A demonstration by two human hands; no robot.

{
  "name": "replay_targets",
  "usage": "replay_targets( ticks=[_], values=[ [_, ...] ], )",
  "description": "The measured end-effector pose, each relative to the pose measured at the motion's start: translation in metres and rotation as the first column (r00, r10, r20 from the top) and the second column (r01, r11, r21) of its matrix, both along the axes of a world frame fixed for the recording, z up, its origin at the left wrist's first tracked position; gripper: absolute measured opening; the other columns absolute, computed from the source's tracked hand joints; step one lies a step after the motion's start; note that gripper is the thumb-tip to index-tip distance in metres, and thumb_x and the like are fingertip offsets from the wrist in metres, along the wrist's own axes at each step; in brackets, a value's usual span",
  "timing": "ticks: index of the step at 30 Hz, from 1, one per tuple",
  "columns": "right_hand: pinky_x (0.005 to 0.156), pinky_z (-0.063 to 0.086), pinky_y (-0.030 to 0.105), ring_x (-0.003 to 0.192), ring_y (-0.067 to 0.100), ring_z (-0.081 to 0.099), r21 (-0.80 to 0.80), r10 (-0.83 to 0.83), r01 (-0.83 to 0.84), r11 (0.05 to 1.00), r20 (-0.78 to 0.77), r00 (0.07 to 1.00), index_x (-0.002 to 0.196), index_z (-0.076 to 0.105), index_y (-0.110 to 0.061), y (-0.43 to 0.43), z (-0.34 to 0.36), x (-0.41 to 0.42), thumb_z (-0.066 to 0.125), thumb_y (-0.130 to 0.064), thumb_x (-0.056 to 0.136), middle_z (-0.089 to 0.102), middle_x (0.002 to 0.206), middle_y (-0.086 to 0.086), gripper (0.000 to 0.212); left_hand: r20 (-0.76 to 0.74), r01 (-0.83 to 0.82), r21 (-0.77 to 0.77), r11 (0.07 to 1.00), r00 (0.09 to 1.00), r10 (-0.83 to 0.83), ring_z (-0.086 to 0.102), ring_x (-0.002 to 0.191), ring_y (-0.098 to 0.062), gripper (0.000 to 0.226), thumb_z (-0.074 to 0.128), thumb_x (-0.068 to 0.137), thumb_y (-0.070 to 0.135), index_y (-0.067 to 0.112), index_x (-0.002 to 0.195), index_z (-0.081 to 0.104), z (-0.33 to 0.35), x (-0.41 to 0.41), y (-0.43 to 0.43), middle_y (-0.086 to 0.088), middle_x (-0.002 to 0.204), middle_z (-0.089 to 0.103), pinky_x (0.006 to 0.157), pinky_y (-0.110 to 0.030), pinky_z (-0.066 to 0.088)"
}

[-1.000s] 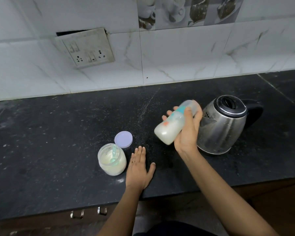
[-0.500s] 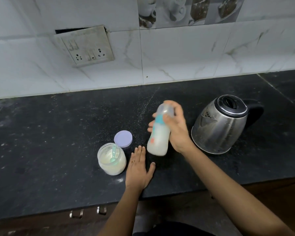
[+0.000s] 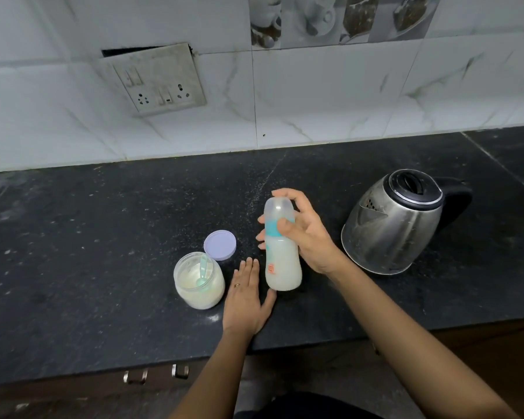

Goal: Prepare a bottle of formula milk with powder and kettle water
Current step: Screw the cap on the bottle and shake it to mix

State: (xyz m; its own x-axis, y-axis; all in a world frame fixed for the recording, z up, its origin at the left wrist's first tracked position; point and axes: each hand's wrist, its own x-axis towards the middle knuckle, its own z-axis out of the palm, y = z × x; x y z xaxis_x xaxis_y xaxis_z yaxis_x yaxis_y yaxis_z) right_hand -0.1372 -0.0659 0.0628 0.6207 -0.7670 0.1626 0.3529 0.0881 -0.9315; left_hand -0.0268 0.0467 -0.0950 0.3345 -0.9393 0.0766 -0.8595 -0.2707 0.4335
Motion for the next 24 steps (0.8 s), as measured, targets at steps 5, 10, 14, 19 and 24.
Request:
replay_targets(
  ticks=[5,10,14,19,24],
  values=[
    [0.071,0.057,0.044,0.077,0.029,0.064,0.314,-0.238,0.171,0.934,0.189,0.953,0.134,0.034,-0.02,-0.019,0.004,0.003,0.051,-0.021,0.097,0.055,0.101,0.018,0.041,0.009,-0.007,0.01,1.0,1.0,0.007,0.005,0.148,-0.015,0.08,0.022,0.088,0.058,0.012,0.153,0.015,-0.002,0.0,-0.002,-0.005,0.16,0.014,0.119,-0.028,-0.002],
    [0.068,0.057,0.044,0.079,0.033,0.065,0.195,0.088,-0.098,0.976,0.061,0.994,0.13,0.04,-0.017,-0.021,0.004,-0.003,0.07,-0.026,0.084,0.06,0.104,0.02,0.055,0.018,-0.002,0.012,1.0,1.0,0.002,0.004,0.148,-0.015,0.081,0.02,0.087,0.059,0.012,0.153,0.014,-0.001,0.001,-0.001,-0.005,0.16,0.013,0.118,-0.026,-0.006],
    [0.067,0.057,0.04,0.076,0.027,0.066,0.399,-0.135,0.05,0.915,0.188,0.973,0.137,0.033,-0.015,-0.02,-0.003,0.001,0.053,-0.027,0.095,0.059,0.102,0.019,0.048,0.01,-0.008,0.012,1.0,1.0,0.008,0.004,0.148,-0.015,0.081,0.02,0.087,0.059,0.012,0.153,0.014,0.0,-0.001,-0.002,-0.005,0.161,0.013,0.119,-0.026,-0.005],
    [0.067,0.058,0.04,0.074,0.028,0.064,0.444,-0.127,-0.004,0.896,0.264,0.956,0.124,0.04,-0.017,-0.015,0.011,0.009,0.05,-0.024,0.095,0.061,0.1,0.02,0.032,0.014,-0.003,0.019,1.0,1.0,0.003,0.005,0.148,-0.015,0.081,0.02,0.087,0.058,0.011,0.153,0.015,0.001,0.001,-0.002,-0.005,0.16,0.014,0.119,-0.027,-0.004],
    [0.063,0.058,0.038,0.071,0.028,0.064,0.294,0.169,-0.192,0.937,0.101,0.98,0.126,0.043,-0.011,-0.008,0.012,0.007,0.064,-0.028,0.085,0.065,0.093,0.017,0.048,0.012,-0.008,0.005,1.0,1.0,0.008,0.009,0.148,-0.018,0.081,0.023,0.087,0.058,0.01,0.152,0.02,0.001,-0.001,-0.002,-0.008,0.159,0.019,0.119,-0.028,-0.003]
  ],
)
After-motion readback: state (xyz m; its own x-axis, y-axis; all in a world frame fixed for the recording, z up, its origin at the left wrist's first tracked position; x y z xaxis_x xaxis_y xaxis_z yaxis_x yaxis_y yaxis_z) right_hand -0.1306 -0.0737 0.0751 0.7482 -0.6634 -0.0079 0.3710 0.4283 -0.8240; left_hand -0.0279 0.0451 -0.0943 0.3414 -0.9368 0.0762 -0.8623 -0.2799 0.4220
